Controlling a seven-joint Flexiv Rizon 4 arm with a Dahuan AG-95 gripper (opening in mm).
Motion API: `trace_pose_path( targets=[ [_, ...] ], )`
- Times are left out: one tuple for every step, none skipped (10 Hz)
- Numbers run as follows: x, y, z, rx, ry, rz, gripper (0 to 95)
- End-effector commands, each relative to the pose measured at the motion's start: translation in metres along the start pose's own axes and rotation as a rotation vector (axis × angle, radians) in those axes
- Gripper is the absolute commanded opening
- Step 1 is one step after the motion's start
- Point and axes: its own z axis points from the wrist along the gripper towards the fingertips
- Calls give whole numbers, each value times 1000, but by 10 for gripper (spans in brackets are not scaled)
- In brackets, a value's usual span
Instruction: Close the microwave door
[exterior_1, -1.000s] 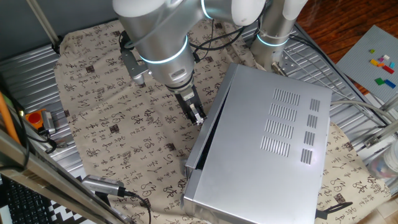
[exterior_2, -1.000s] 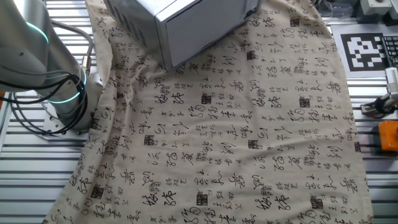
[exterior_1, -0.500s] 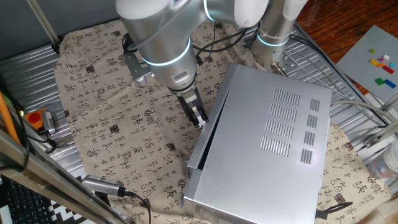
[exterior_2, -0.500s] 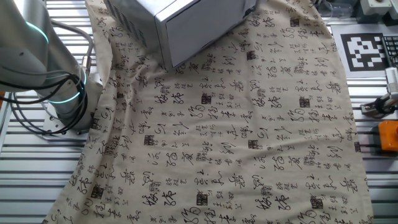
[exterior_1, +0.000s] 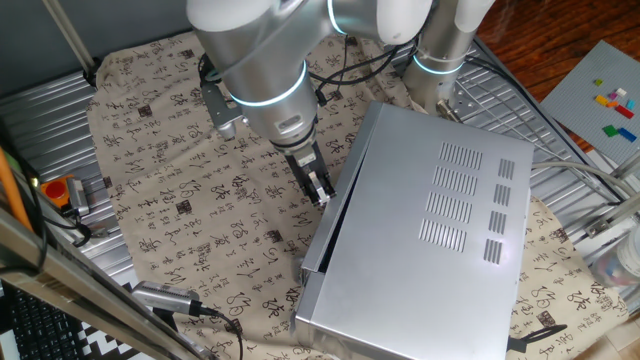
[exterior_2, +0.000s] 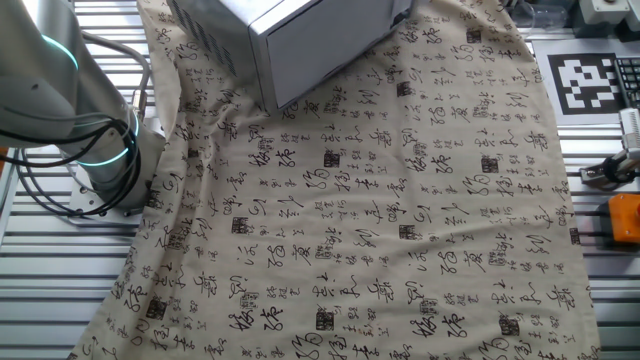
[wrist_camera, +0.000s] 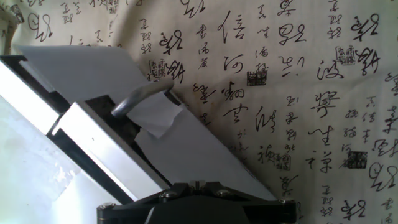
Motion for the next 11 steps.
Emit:
trace_pose_path(
  targets=[
    [1, 1, 1, 51, -9, -57, 0],
    [1, 1, 1, 81, -7, -100, 0],
    [1, 1, 1, 68, -7, -121, 0],
    [1, 1, 1, 52, -4, -137, 0],
    [1, 1, 1, 40, -4, -141, 0],
    [1, 1, 1, 37, 0, -136, 0],
    [1, 1, 1, 30, 3, -124, 0],
    [1, 1, 1, 24, 7, -110, 0],
    [1, 1, 1, 22, 7, -106, 0],
    [2, 8, 0, 7, 9, -75, 0],
    [4, 12, 0, 9, 10, -70, 0]
  ],
)
